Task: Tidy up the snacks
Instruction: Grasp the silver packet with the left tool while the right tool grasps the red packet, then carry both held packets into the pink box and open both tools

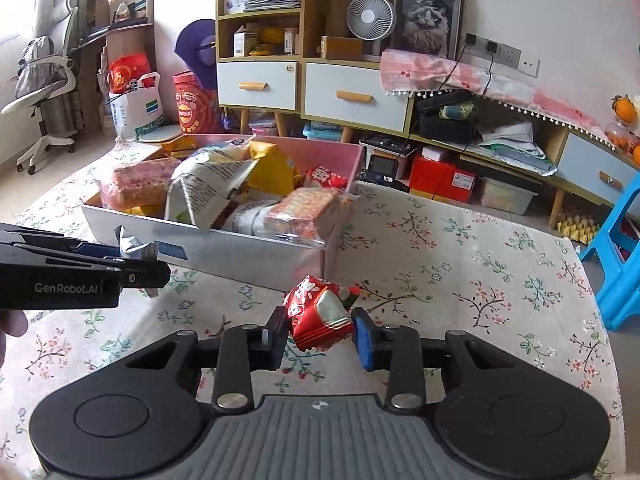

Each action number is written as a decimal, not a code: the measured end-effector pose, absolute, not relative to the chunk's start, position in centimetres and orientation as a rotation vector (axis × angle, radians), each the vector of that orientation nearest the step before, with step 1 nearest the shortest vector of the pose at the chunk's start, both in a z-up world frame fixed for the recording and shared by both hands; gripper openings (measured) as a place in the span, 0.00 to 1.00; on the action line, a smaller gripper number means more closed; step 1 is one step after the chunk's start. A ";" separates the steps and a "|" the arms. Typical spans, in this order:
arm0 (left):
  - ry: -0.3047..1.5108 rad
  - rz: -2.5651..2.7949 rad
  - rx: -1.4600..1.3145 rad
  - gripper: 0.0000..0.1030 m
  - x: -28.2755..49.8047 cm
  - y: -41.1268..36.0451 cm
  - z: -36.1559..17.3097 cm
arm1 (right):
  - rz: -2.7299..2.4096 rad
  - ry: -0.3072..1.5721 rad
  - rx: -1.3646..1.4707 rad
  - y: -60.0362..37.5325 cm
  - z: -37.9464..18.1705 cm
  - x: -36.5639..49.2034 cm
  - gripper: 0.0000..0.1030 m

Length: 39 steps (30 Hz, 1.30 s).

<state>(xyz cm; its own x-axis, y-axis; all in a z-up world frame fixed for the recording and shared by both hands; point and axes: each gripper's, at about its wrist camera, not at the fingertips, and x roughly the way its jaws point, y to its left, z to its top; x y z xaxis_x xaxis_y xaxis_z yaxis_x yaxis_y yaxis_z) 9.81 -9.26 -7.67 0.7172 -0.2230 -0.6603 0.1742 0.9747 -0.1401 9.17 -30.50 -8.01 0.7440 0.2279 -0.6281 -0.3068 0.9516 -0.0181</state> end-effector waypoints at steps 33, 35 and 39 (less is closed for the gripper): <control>0.767 -0.386 -0.019 0.36 6.7 -2.1 -3.1 | 0.322 0.725 -0.113 -25.1 -4.5 6.0 0.22; 0.769 -0.400 -0.019 0.36 6.5 -1.9 -3.1 | 0.321 0.718 -0.100 -25.1 -4.0 5.9 0.22; 0.758 -0.428 -0.008 0.36 6.4 -1.7 -2.8 | 0.317 0.706 -0.069 -25.4 -3.2 6.1 0.22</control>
